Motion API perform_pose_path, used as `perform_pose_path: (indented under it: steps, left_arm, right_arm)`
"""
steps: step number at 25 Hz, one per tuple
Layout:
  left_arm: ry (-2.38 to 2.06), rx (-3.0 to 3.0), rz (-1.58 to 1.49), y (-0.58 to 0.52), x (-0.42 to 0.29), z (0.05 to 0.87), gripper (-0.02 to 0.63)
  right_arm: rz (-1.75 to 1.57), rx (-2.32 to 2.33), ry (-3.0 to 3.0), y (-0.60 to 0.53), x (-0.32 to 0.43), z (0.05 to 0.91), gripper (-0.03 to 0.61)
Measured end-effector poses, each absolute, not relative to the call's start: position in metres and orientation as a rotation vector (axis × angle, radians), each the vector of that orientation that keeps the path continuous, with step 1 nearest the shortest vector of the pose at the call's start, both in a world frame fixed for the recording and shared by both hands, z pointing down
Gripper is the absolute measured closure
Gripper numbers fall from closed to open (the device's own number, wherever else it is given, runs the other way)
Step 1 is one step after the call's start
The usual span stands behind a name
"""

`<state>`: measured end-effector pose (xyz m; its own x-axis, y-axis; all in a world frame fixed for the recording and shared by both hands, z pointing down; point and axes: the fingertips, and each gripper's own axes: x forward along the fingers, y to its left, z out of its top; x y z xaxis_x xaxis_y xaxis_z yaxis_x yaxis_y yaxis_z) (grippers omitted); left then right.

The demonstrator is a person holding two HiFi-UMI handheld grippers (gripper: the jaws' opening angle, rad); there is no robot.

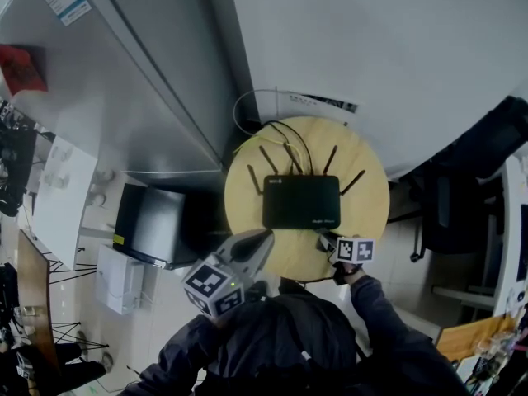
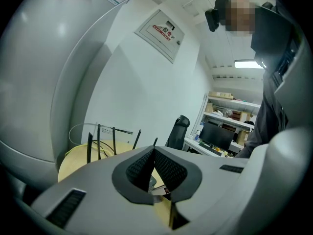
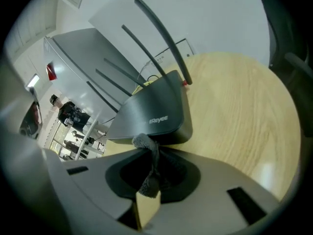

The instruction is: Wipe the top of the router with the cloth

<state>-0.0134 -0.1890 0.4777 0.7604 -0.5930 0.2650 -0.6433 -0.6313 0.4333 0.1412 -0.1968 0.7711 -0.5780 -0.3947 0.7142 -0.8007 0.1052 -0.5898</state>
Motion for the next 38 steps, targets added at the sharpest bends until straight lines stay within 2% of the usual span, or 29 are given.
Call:
perform_pose_path:
  steps: [8,15,23,30,38]
  left_arm:
    - [-0.927,2.441,0.139,-0.191,-0.007,0.482,0.621]
    - [-0.926,2.435,0.152,-0.193,-0.003,0.482,0.621]
    - [-0.963,2.410,0.166,-0.199,-0.007,0.484,0.620]
    - [-0.992,2.396,0.175,-0.203,-0.011,0.478,0.621]
    - [-0.957,2.413,0.179,-0.199,-0.008,0.481,0.621]
  right_arm:
    - [1.473,1.226,-1.998,-0.192,0.185,0.777,0.511]
    - [0.923,0.989,-2.071,-0.213,0.216,0.745,0.509]
    - [0.484,0.807,-2.008,-0.284,0.224,0.768,0.509]
    - [0.278,0.657,-1.955,-0.297,0.215,0.783,0.509]
    - [0.093,0.499,-1.955,-0.258,0.203,0.780,0.509]
